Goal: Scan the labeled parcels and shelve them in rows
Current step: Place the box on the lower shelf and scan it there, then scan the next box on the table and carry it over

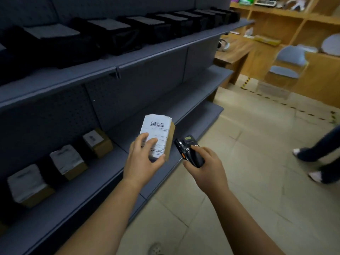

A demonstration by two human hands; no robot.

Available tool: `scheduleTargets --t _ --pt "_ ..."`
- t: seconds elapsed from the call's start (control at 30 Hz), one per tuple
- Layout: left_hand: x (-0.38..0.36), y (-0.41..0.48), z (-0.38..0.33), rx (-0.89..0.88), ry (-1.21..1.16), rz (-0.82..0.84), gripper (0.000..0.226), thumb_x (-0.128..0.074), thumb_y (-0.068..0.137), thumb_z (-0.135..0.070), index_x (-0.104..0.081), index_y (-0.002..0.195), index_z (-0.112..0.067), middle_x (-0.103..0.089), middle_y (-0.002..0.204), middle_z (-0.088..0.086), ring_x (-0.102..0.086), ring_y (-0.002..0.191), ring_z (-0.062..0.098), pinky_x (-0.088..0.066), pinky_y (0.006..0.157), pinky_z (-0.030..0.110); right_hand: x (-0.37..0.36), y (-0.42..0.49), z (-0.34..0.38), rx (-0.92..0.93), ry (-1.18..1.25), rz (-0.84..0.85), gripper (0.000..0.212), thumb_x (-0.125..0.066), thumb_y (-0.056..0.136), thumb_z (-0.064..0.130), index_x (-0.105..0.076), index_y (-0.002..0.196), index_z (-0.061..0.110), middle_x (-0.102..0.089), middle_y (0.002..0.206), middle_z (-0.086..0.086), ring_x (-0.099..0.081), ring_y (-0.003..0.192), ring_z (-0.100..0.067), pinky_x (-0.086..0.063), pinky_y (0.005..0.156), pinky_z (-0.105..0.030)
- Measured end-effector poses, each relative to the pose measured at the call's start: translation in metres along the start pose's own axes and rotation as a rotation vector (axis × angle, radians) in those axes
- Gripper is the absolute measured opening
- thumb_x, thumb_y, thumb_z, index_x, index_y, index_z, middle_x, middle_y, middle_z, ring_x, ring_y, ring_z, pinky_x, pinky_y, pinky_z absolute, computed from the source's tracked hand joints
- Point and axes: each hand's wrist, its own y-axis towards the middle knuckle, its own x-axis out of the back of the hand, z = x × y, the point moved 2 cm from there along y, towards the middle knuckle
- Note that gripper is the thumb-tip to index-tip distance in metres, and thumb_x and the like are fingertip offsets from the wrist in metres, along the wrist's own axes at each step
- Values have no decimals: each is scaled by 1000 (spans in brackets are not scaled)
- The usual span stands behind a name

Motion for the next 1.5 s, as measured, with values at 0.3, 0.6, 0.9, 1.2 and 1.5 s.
scheduleTargets --t 0.3,0.6,0.9,1.2,1.5 --pt "-44 93 78 336 75 -127 56 -74 80 -43 -56 131 -27 -31 147 -13 -31 134 17 -43 101 39 -93 166 -15 151 21 270 60 -64 71 61 -62 126 36 -58 119 11 -58 107 -13 -51 86 -32" --pt "-92 148 112 594 193 -268 54 -73 81 -39 -56 131 -26 -34 147 -6 -35 129 24 -44 98 40 -174 285 -43 380 27 495 58 -62 72 59 -63 125 36 -59 119 7 -60 105 -17 -54 82 -35" --pt "-166 193 149 852 302 -416 49 -75 77 -34 -61 123 -23 -42 141 3 -44 121 31 -46 91 43 -242 372 -85 566 6 669 53 -80 74 39 -67 124 31 -60 128 -3 -60 112 -27 -53 86 -39" --pt "-197 210 218 1015 446 -296 67 -72 77 -45 -50 136 -24 -35 145 2 -41 120 32 -49 90 42 -303 400 -103 581 95 747 52 -69 73 50 -65 122 34 -61 118 6 -61 104 -21 -56 79 -41" --pt "-182 233 271 1045 514 -328 74 -69 79 -51 -44 143 -24 -30 151 0 -40 117 37 -40 88 38 -336 404 -94 583 128 800 51 -75 74 45 -65 123 34 -61 120 8 -60 105 -16 -55 83 -37"
